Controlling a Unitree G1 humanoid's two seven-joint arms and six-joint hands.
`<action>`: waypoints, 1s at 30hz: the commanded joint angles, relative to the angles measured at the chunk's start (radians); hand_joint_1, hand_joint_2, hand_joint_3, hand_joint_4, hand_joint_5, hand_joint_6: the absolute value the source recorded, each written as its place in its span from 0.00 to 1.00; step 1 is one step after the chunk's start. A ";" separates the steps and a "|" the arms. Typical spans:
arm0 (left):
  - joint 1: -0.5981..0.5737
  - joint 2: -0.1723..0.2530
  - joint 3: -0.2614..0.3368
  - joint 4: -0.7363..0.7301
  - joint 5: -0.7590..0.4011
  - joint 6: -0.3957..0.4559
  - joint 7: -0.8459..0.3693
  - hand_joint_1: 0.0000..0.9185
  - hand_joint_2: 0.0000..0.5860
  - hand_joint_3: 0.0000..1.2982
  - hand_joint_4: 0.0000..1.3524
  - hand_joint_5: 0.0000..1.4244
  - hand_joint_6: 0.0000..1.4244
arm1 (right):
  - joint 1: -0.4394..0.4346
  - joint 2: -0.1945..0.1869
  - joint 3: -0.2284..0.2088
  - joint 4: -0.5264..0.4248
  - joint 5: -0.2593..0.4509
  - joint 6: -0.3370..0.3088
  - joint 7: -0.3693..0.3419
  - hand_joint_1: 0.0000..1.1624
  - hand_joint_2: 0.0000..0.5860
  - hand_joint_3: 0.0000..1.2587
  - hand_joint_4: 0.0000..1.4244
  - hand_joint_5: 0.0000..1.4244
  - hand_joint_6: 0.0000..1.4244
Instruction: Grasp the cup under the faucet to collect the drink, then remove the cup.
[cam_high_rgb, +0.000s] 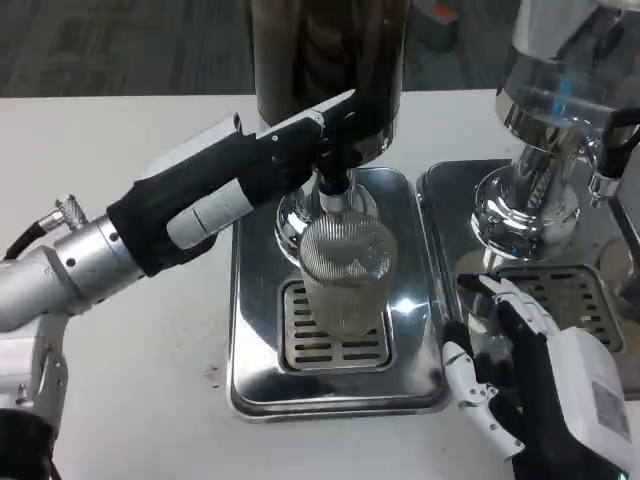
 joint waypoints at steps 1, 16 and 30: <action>-0.011 0.011 -0.023 0.012 0.028 -0.042 0.002 0.00 0.10 0.04 0.00 0.00 0.05 | -0.006 -0.004 0.000 0.002 -0.004 0.014 0.007 0.18 0.78 0.19 0.10 0.08 0.15; -0.015 0.023 -0.042 0.030 0.063 -0.140 0.028 0.00 0.10 0.04 0.00 0.00 0.06 | -0.024 -0.004 0.001 -0.002 0.000 0.041 0.036 0.18 0.78 0.17 0.08 0.07 0.15; -0.014 0.045 -0.077 0.043 0.103 -0.223 0.075 0.00 0.10 0.04 0.00 0.00 0.06 | -0.046 -0.003 0.002 0.002 0.002 0.060 0.063 0.18 0.78 0.13 0.06 0.05 0.14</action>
